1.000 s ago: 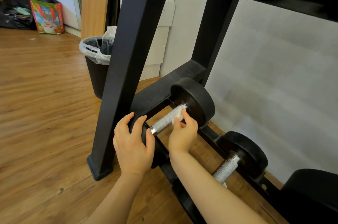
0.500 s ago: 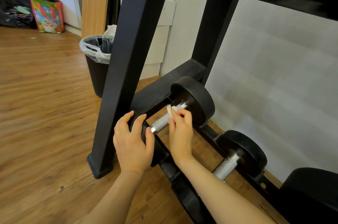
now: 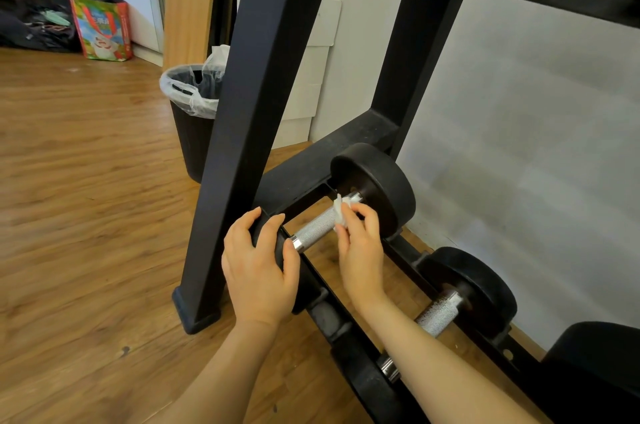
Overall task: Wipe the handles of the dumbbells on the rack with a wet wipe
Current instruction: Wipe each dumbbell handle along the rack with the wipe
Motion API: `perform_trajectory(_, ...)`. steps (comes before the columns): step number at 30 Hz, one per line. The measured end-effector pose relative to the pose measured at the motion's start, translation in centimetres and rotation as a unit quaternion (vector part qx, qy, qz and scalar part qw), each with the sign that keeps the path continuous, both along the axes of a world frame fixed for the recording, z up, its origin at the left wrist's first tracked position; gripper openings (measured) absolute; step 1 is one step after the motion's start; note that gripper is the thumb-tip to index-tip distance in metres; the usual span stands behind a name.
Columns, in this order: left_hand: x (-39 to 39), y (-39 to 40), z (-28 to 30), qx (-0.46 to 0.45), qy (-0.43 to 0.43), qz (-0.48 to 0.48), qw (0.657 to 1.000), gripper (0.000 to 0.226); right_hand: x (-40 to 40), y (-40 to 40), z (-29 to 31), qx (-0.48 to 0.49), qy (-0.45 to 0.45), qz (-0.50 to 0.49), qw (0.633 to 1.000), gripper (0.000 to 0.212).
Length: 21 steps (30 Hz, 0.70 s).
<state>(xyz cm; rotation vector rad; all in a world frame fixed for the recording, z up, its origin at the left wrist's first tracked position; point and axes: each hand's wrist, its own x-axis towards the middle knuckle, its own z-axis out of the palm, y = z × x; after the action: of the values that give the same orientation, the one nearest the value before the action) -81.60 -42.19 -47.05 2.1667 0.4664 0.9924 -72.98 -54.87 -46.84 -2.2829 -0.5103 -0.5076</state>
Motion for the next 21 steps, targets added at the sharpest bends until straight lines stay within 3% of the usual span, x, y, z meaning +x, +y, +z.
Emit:
perform_trajectory(4, 0.0, 0.0, 0.0, -0.001, 0.005, 0.002, 1.000, 0.046, -0.3, 0.1, -1.3, -0.007, 0.007, 0.076, 0.997, 0.034)
perform_trajectory(9, 0.0, 0.0, 0.1, -0.002, 0.006, 0.003, 1.000, 0.047, 0.3, -0.1, -0.3, -0.086, -0.059, 0.035, 0.994, 0.044)
perform_trajectory(13, 0.0, 0.0, 0.1, -0.002, 0.005, 0.007, 1.000, 0.046, 1.5, -0.8, 0.0, -0.107, -0.036, 0.082, 0.990, 0.032)
perform_trajectory(21, 0.0, 0.0, 0.0, 0.016, 0.000, 0.013, 1.000, 0.044, 1.5, -0.7, 1.7, -0.210, -0.060, 0.147, 0.965, 0.042)
